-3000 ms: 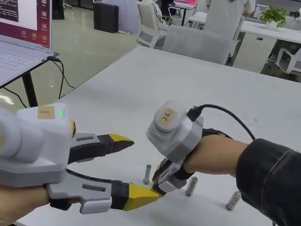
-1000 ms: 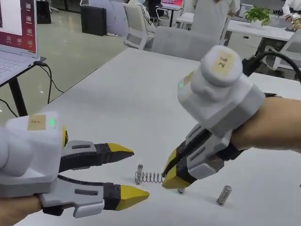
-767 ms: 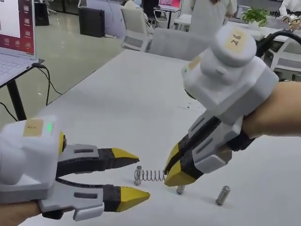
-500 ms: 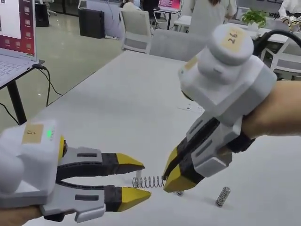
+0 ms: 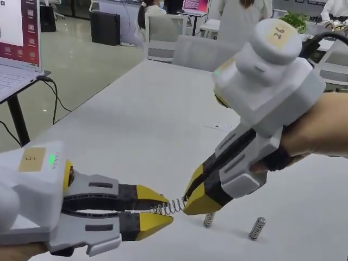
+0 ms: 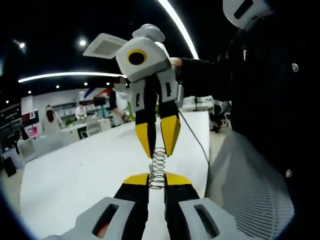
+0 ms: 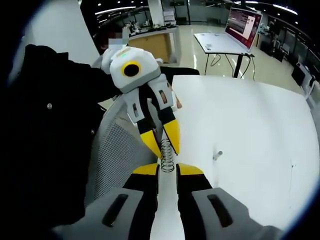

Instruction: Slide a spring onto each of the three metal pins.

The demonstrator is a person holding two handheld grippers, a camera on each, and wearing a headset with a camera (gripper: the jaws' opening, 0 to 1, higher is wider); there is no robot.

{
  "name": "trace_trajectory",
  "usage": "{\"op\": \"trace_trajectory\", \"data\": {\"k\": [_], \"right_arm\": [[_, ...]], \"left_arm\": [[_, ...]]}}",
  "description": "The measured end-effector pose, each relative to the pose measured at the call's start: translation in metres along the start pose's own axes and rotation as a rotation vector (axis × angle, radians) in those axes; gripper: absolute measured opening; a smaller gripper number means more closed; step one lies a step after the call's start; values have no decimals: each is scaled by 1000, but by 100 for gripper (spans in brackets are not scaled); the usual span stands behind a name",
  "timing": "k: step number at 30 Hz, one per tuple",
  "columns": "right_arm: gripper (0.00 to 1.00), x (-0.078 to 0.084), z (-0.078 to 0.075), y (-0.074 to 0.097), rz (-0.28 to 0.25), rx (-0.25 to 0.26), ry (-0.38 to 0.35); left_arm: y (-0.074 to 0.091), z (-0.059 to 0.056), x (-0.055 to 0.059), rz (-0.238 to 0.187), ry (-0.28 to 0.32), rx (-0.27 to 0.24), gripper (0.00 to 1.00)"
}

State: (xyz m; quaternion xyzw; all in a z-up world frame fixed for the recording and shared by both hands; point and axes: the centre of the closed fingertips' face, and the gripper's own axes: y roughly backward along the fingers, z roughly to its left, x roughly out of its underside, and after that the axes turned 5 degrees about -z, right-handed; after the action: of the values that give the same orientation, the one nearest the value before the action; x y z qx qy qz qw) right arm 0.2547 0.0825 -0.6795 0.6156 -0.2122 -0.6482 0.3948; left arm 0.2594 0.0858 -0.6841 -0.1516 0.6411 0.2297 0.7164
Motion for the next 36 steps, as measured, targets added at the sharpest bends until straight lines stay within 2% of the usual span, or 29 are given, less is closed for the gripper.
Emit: {"op": "trace_trajectory", "data": {"k": [2, 3, 7, 11, 13, 14, 18, 21, 23, 25, 30, 34, 36], "right_arm": [[20, -2, -3, -1, -12, 15, 2], [21, -2, -4, -1, -15, 18, 3], [17, -10, -5, -3, -62, 29, -11], [15, -21, -5, -7, -113, 30, -23], [14, -24, -7, -7, -129, 36, -31], [13, -30, -8, -6, -154, 34, -41], [13, -34, -9, -5, -183, 30, -72], [13, -41, -7, -2, -237, 11, -121], [11, -43, -9, 0, -244, 7, -130], [9, -45, -20, 4, -258, 20, -136], [8, -47, -20, 1, -258, 26, -136], [7, -47, -18, -2, -231, 31, -110], [7, -45, -17, -4, -213, 35, -90]], "left_arm": [[1, 2, 0, -1, 2, -10, 3], [1, 3, -1, -7, 6, -15, 3], [5, 9, -9, -45, 21, -38, 3], [10, 17, -19, -107, 53, -73, 3], [12, 19, -21, -120, 59, -81, 3], [13, 20, -22, -125, 61, -87, 3], [15, 26, -24, -141, 65, -110, 3], [14, 24, -24, -143, 62, -110, 3], [14, 24, -25, -143, 57, -111, 3], [14, 25, -25, -142, 58, -115, 3], [15, 26, -25, -140, 60, -125, 3], [13, 27, -22, -129, 59, -131, 4], [12, 27, -18, -107, 57, -132, 5]]}}
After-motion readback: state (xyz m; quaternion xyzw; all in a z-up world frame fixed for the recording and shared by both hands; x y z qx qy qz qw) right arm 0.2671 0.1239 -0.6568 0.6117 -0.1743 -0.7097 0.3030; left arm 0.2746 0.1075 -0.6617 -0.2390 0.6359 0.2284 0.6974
